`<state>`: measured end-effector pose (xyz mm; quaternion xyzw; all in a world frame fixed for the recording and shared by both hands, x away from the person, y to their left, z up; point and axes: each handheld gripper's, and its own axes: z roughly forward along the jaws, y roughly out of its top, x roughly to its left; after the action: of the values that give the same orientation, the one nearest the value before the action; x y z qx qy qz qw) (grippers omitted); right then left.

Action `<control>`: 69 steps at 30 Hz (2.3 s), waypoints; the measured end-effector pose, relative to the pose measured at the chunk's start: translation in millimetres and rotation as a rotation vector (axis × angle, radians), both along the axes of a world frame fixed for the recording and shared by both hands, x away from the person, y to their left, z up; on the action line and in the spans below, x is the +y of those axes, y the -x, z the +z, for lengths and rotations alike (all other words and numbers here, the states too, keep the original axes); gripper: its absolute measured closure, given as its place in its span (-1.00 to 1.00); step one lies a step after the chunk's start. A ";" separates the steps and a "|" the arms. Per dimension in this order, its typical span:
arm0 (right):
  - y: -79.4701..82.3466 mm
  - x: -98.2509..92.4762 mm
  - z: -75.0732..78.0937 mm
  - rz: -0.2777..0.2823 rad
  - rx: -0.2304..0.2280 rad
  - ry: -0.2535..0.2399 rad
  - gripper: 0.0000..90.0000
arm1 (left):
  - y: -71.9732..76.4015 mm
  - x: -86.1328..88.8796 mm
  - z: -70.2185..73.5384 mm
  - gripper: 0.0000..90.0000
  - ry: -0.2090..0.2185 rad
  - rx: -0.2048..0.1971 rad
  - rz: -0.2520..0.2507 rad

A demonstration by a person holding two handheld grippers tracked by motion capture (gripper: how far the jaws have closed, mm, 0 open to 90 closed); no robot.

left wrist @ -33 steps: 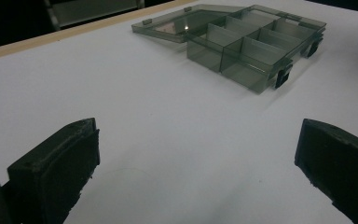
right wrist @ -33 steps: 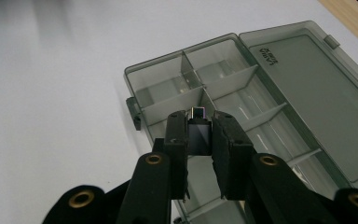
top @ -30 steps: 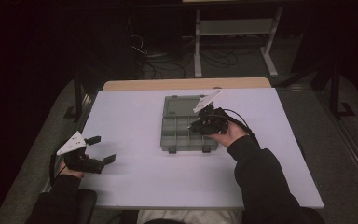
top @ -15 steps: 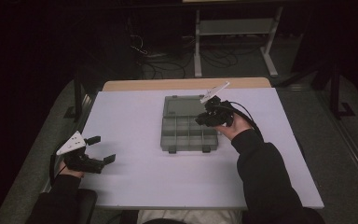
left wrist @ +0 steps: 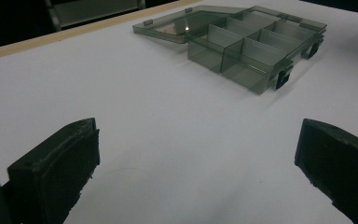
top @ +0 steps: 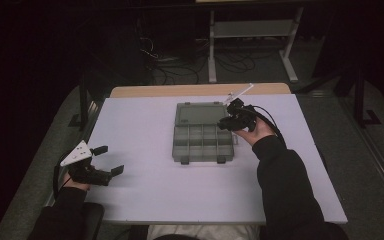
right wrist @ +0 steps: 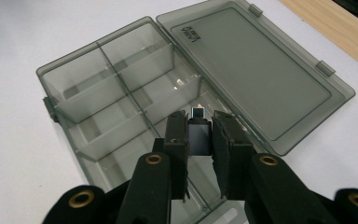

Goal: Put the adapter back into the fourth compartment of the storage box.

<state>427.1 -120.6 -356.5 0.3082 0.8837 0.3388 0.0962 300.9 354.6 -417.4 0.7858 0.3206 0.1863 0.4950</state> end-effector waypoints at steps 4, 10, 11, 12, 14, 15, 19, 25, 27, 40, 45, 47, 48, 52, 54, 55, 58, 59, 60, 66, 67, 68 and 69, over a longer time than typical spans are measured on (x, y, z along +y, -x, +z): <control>-1.6 -1.6 -1.0 -0.008 0.002 0.001 0.66 | 0.1 0.2 0.1 -1.00 0.000 -0.001 0.000; -9.3 -5.9 -8.4 -0.033 0.026 0.008 0.66 | 0.1 0.3 0.1 -1.00 0.001 -0.001 0.000; -10.3 -5.9 -9.9 -0.035 0.029 0.013 0.66 | 0.1 0.3 0.0 -1.00 0.001 -0.001 0.001; -11.3 -5.5 -11.7 -0.036 0.033 0.018 0.66 | 0.1 0.3 0.0 -1.00 0.001 -0.001 0.001; -13.5 -3.8 -15.3 -0.037 0.044 0.028 0.66 | 0.2 0.3 0.1 -1.00 0.000 -0.002 0.000; -13.5 -3.8 -15.3 -0.037 0.044 0.028 0.66 | 0.2 0.3 0.1 -1.00 0.000 -0.002 0.000; -18.8 -1.2 -22.5 -0.041 0.064 0.040 0.66 | 0.5 0.5 0.1 -1.00 0.003 -0.002 0.000; -22.8 1.2 -29.3 -0.041 0.084 0.060 0.66 | 0.9 0.8 0.2 -1.00 0.004 -0.002 0.000; -24.9 0.3 -32.0 -0.048 0.094 0.064 0.66 | 0.9 0.8 0.2 -1.00 0.004 -0.003 -0.001; -30.5 0.5 -41.3 -0.055 0.124 0.092 0.66 | 0.9 0.9 0.0 -1.00 0.003 0.000 -0.002; -31.5 1.9 -43.5 -0.055 0.131 0.100 0.66 | 1.0 1.0 0.0 -1.00 0.003 0.000 -0.002; -32.9 2.4 -45.7 -0.053 0.135 0.102 0.66 | 0.9 1.0 0.0 -1.00 0.003 0.000 -0.002; -33.2 2.5 -46.1 -0.054 0.135 0.101 0.66 | 0.9 1.0 0.0 -1.00 0.002 0.000 -0.002; -34.5 2.2 -47.6 -0.059 0.143 0.097 0.66 | 0.9 1.0 0.0 -1.00 0.002 -0.001 -0.002; -35.0 2.2 -48.7 -0.060 0.149 0.097 0.66 | 0.9 1.0 -0.1 -1.00 0.003 -0.001 -0.001; -35.3 2.1 -49.2 -0.059 0.150 0.098 0.65 | 1.0 1.1 0.0 -1.00 0.003 0.000 -0.001; -35.2 0.9 -48.2 -0.059 0.155 0.079 0.58 | 0.9 1.0 -0.1 -1.00 0.003 0.000 -0.001; -34.9 0.8 -47.7 -0.059 0.153 0.076 0.55 | 1.0 1.0 0.0 -1.00 0.003 -0.001 -0.002; -34.6 0.9 -47.5 -0.059 0.152 0.076 0.52 | 1.0 1.0 0.0 -1.00 0.003 -0.001 -0.002; -31.8 0.5 -45.2 -0.067 0.144 0.072 0.36 | 1.2 0.9 0.1 -1.00 0.006 -0.001 0.000; -31.0 -0.1 -44.4 -0.072 0.146 0.069 0.31 | 1.2 0.9 0.1 -1.00 0.007 -0.001 0.000; -30.3 -0.6 -43.8 -0.073 0.144 0.070 0.23 | 1.2 0.9 0.1 -1.00 0.008 0.000 -0.001; -29.3 -1.1 -42.9 -0.077 0.143 0.077 0.17 | 1.2 1.0 0.1 -1.00 0.008 0.000 -0.001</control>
<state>456.4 -121.7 -399.3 0.3616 0.8881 0.2778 0.0579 299.7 355.6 -417.3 0.7839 0.3209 0.1848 0.4984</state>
